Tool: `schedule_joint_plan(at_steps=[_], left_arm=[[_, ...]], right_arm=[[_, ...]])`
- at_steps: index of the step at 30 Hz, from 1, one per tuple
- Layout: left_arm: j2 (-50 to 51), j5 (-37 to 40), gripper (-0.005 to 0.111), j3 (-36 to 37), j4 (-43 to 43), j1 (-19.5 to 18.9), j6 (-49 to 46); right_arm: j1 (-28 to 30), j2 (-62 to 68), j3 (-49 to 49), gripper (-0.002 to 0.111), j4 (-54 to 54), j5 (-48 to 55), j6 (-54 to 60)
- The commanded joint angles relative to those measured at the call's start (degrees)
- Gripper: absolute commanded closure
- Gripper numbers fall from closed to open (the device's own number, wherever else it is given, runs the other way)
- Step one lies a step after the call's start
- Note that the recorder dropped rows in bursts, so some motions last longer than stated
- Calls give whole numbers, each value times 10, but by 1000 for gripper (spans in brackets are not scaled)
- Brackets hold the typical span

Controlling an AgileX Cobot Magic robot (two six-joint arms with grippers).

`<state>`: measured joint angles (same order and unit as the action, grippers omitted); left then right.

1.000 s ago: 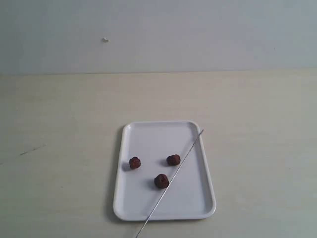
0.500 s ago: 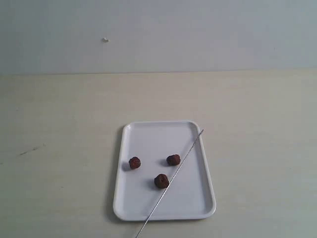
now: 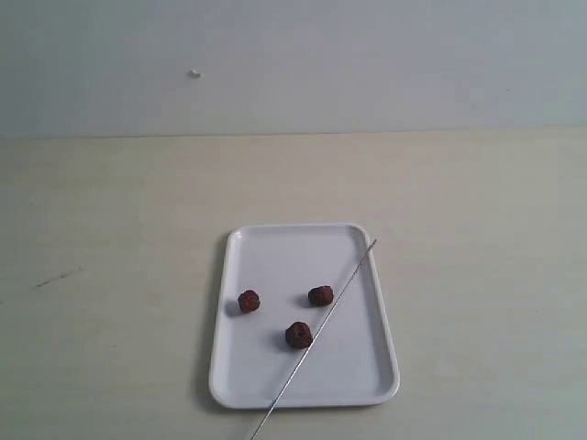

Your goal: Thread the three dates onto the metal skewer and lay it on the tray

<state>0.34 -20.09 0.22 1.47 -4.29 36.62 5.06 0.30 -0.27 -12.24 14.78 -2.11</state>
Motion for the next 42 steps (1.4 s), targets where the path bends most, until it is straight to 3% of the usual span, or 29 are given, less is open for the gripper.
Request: schedule_joint_plan(at_steps=[1,2,3,4,5,6,7,9,11,14,15,20,25,29,35,42], left_arm=[[-3,-184,107,-23,-6,-1,43],[4,-158,107,-47,-6,-1,43],[44,-53,107,-132,-6,-1,18],[69,-2,107,-167,-6,-1,3],[142,130,107,-250,16,-1,-9],[184,179,107,-280,34,-1,-9],[268,298,107,-345,58,-1,-28],[376,431,107,-415,38,10,-107],[490,529,107,-467,-47,44,-216],[646,624,107,-522,-149,131,-356],[682,641,107,-532,-155,159,-371],[860,653,107,-611,-112,371,-379],[963,688,107,-688,-91,470,-377],[1031,725,97,-744,-89,496,-366],[1122,757,69,-799,-89,500,-314],[1169,754,65,-803,-96,501,-302]], right_arm=[[3,-3,3,108,3,-2,5],[3,-3,3,108,3,-2,5],[3,-3,3,108,3,-2,5],[3,-3,3,108,3,-2,5],[3,-3,3,108,3,-2,5],[3,-3,3,108,3,-2,5],[3,-3,3,108,3,-2,5],[3,-3,3,108,3,-2,5],[3,-3,3,108,3,-2,5],[3,-3,3,108,3,-2,5],[3,-3,3,108,3,-2,5],[3,-3,3,108,3,-2,5],[3,-3,3,108,3,-2,5],[3,-3,3,108,3,-2,5],[3,-3,3,108,3,-2,5],[3,-3,3,108,3,4,5]])
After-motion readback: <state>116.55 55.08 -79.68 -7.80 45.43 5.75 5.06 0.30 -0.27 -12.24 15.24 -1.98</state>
